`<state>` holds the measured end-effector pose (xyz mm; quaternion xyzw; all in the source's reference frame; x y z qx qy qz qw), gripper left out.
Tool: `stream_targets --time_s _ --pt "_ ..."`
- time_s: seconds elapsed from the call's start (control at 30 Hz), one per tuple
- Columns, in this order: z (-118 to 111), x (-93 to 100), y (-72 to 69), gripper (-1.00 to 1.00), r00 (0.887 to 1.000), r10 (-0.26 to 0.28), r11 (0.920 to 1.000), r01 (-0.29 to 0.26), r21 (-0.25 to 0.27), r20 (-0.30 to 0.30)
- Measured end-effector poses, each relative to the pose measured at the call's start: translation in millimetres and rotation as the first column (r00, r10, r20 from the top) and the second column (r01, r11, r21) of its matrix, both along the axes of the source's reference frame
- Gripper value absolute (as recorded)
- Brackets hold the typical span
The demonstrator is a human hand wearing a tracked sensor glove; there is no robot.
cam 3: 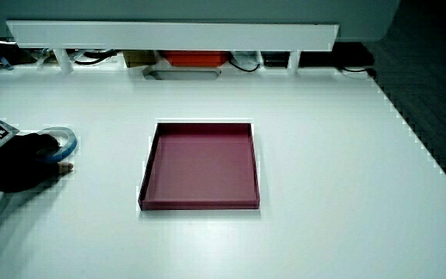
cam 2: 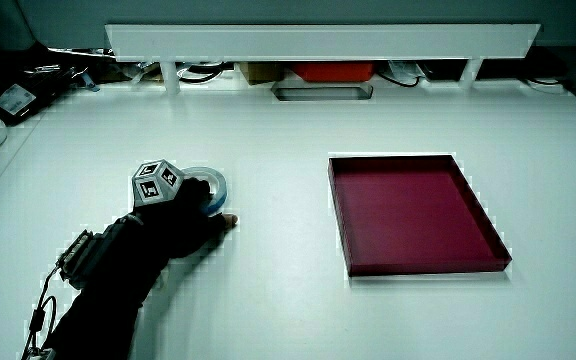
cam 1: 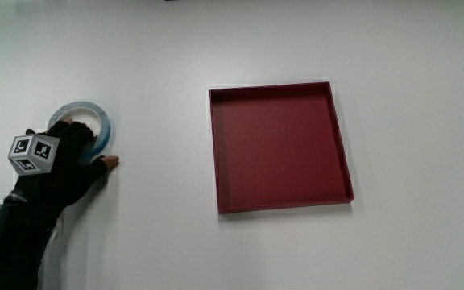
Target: Pick blue tape
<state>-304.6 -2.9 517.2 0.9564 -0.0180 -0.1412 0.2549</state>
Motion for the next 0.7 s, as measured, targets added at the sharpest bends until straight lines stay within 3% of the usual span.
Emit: stream_targets --time_s 0.3,0.4,0.43,0.7 --pt "-1.0 0.3 4.5 1.00 1.000 0.017 0.9923 -0.019 0.122 0.016" --pt "-3.5 0.9 6.0 1.00 0.999 0.019 0.9878 -0.024 0.154 0.034" --pt "-2.9 0.2 6.4 1.00 1.000 0.013 0.9874 -0.013 0.158 0.001" --pt "-4.7 0.1 8.1 1.00 1.000 0.026 0.9822 -0.025 0.186 -0.001"
